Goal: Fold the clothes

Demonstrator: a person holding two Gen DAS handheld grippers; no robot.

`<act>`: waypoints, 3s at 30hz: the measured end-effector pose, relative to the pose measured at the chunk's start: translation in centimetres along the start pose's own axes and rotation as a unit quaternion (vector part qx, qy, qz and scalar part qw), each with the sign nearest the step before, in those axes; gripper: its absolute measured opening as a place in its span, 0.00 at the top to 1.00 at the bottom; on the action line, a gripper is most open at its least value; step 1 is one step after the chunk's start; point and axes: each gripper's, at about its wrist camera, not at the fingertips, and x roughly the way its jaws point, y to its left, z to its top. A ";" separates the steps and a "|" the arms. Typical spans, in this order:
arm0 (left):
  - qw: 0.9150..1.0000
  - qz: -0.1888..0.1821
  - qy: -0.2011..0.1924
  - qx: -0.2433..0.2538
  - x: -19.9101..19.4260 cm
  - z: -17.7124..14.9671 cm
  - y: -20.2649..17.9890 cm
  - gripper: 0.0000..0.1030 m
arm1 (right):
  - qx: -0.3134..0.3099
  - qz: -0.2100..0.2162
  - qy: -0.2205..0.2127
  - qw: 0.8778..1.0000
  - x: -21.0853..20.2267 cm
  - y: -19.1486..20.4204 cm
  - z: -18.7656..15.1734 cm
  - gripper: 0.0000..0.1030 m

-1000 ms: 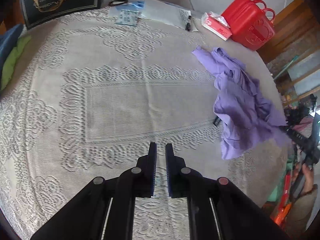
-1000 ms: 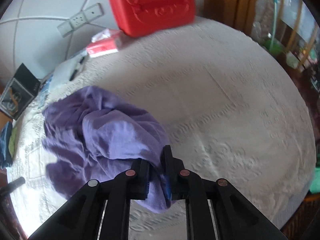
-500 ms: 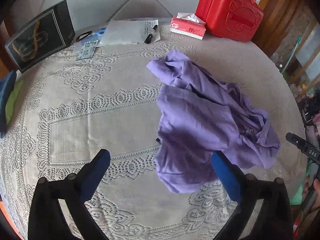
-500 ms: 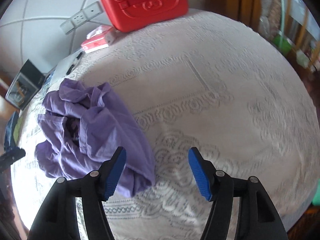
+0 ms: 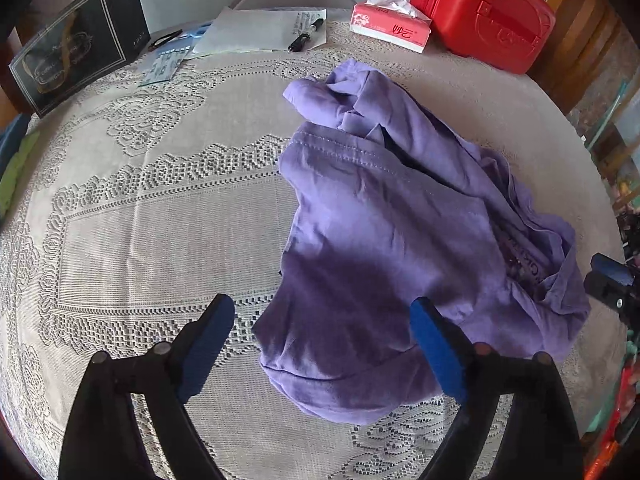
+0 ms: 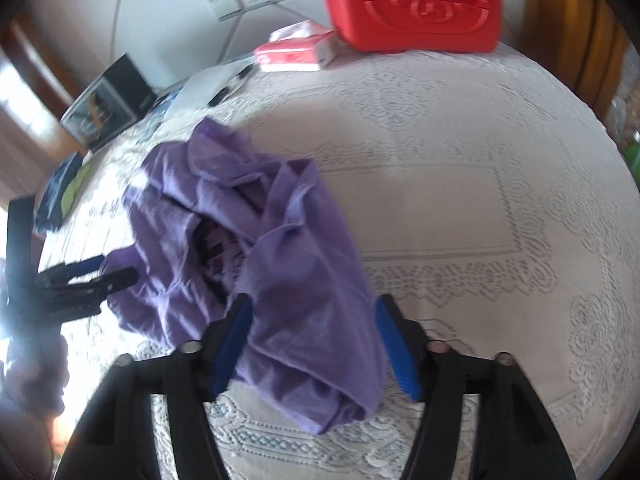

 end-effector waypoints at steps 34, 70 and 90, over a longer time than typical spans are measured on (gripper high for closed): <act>0.995 -0.085 0.012 0.049 -2.5 6.5 -3.0 0.06 | 0.195 -0.028 -0.082 0.977 -3.9 -9.3 7.4 0.71; 0.958 0.179 -0.222 0.024 -18.9 16.6 4.2 0.96 | 0.091 0.065 -0.152 0.982 -8.0 -8.3 16.8 0.97; 0.998 -0.025 -0.031 0.058 -1.1 13.3 2.6 0.08 | 0.241 -0.017 -0.056 0.969 -3.6 -13.7 -1.5 0.97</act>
